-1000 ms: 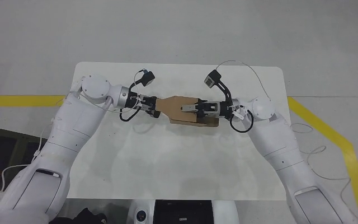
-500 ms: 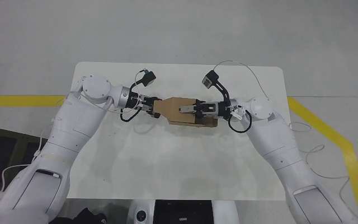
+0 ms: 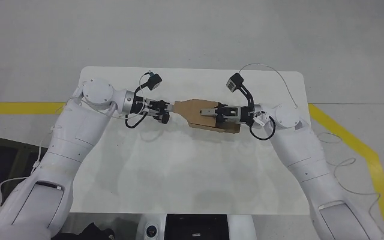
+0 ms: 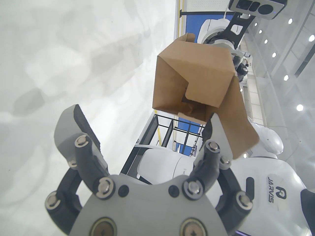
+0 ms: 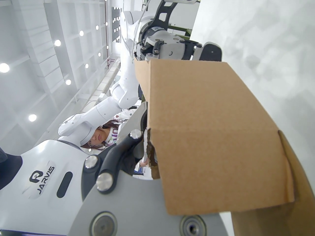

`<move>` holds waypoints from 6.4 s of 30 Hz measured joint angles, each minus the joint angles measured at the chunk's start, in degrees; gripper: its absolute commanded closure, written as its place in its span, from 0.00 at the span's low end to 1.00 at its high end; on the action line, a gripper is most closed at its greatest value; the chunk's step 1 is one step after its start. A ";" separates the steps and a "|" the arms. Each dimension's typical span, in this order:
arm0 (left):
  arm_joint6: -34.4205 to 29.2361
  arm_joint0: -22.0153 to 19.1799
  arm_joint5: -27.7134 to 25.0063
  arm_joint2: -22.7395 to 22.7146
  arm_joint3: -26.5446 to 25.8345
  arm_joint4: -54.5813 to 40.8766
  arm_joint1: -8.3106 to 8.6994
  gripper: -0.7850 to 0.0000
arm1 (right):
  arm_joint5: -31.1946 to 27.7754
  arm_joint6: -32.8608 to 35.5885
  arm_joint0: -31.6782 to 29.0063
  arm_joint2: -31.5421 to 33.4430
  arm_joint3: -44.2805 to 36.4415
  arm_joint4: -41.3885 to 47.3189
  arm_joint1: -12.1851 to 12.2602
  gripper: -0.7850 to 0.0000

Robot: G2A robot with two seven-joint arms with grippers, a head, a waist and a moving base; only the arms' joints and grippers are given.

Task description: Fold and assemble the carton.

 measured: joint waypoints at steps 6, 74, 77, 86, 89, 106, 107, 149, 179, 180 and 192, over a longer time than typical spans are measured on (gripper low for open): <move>-0.40 0.04 -0.33 -1.70 0.40 -0.47 0.58 0.00 | 2.83 -2.80 -1.76 2.01 -1.96 -4.82 1.06 1.00; 2.61 2.68 3.52 -1.43 -7.01 2.60 1.45 0.00 | 4.23 -4.25 -1.69 0.69 -7.39 -1.26 1.51 1.00; 3.14 2.75 3.52 -1.29 -6.84 3.16 1.47 0.00 | 4.12 -4.21 -1.72 0.51 -7.72 -0.71 1.46 1.00; 4.36 2.11 3.83 -0.62 -6.47 2.82 1.15 0.00 | 3.63 -4.47 -1.11 -0.90 -7.25 0.21 1.01 1.00; 4.43 1.95 3.73 -0.66 -6.25 2.58 1.13 0.00 | 3.29 -4.40 -1.01 -0.88 -6.85 0.47 0.98 1.00; 4.72 2.53 3.31 -1.13 -6.49 1.83 1.30 0.00 | 2.60 -4.79 -1.32 -0.69 -7.33 2.51 0.84 1.00; 4.81 2.57 3.35 -1.02 -6.67 1.82 1.27 0.00 | 2.57 -4.87 -1.19 -0.85 -7.31 2.58 0.78 1.00; 0.81 1.49 1.27 1.06 -3.89 -4.63 0.03 0.00 | -2.11 -0.58 0.48 -4.04 -4.22 10.09 -1.24 1.00; -1.79 2.24 -5.12 1.60 -0.10 -11.23 -1.00 0.00 | -3.69 1.92 0.42 -2.89 -3.80 12.87 -1.71 1.00; -1.71 2.15 -5.13 1.78 0.03 -11.15 -1.07 0.00 | -3.70 1.94 0.42 -2.85 -3.83 12.88 -1.72 1.00; -2.09 1.08 -5.53 2.94 0.41 -12.20 -1.91 0.00 | -3.80 2.12 0.19 -2.68 -4.18 13.00 -1.89 1.00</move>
